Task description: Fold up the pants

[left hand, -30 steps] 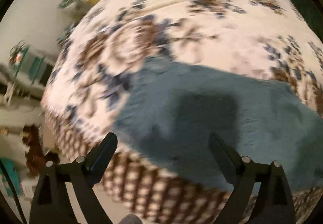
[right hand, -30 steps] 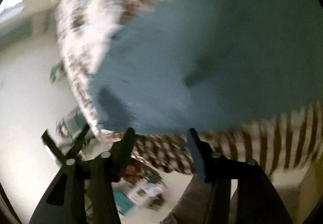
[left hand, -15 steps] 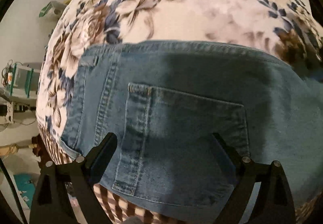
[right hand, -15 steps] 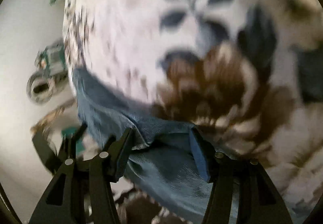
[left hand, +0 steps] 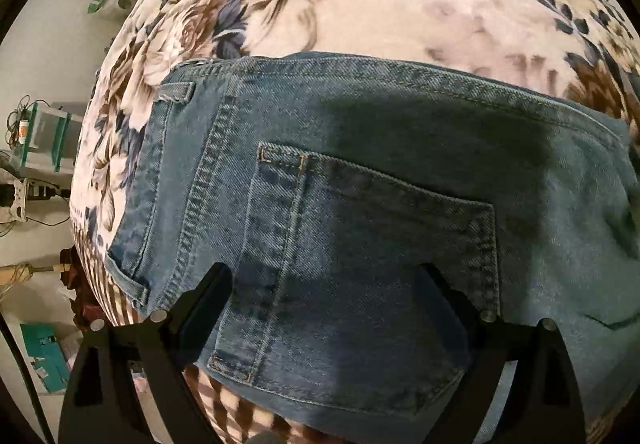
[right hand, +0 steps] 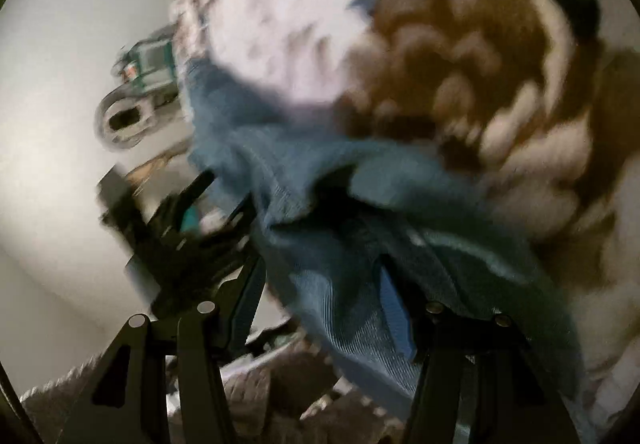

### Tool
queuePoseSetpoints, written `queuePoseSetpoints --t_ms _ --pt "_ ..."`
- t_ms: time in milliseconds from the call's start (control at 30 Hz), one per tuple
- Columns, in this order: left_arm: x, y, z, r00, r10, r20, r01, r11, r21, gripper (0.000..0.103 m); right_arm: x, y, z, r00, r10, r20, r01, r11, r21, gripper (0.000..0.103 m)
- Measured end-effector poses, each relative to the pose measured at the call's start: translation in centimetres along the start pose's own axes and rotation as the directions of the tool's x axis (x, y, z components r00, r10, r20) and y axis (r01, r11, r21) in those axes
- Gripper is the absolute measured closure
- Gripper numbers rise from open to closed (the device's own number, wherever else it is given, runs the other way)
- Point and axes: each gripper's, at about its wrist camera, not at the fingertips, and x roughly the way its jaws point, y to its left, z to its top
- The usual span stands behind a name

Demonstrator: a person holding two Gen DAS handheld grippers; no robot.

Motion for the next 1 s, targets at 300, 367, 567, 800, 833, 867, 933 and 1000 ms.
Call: queuePoseSetpoints --t_ms 300,367,567,800,833,867,933,1000 --pt "0.4 0.4 0.0 1.000 -0.019 -0.007 0.019 1.000 -0.004 0.010 2.3 1.1 1.2 0.999 0.021 -0.048 -0.022 1.000 -0.022 0.086" --pt "0.7 0.8 0.0 0.998 -0.053 -0.016 0.053 0.998 -0.025 0.008 -0.5 -0.5 1.8 0.997 0.072 0.001 -0.072 0.995 0.068 0.089" --pt "1.0 1.3 0.0 0.997 -0.070 -0.023 0.069 0.997 -0.044 0.008 -8.8 -3.9 2.7 0.986 0.037 0.166 -0.062 0.987 0.150 0.093" --pt "0.8 1.2 0.1 0.997 -0.074 -0.026 0.073 0.996 -0.047 0.008 -7.6 -1.8 0.9 0.999 0.046 0.002 -0.046 0.999 0.014 0.026" --pt "0.8 1.2 0.1 0.997 -0.073 -0.025 0.072 0.996 -0.044 0.008 -6.7 -1.8 1.0 0.999 0.036 -0.031 -0.036 0.999 0.007 0.026" --pt "0.8 1.2 0.1 0.997 -0.072 -0.023 0.071 0.997 -0.039 0.008 -5.6 -2.0 0.9 0.998 0.017 -0.061 -0.018 1.000 -0.007 0.026" --pt "0.8 1.1 0.0 0.997 -0.070 -0.019 0.069 0.997 -0.030 0.008 -3.5 -2.0 0.5 0.994 -0.078 -0.072 0.075 0.996 -0.039 0.028" --pt "0.8 1.0 -0.1 0.997 -0.070 -0.016 0.069 0.997 -0.022 0.008 -2.3 -2.1 0.5 0.993 -0.105 -0.059 0.104 0.994 -0.017 0.093"
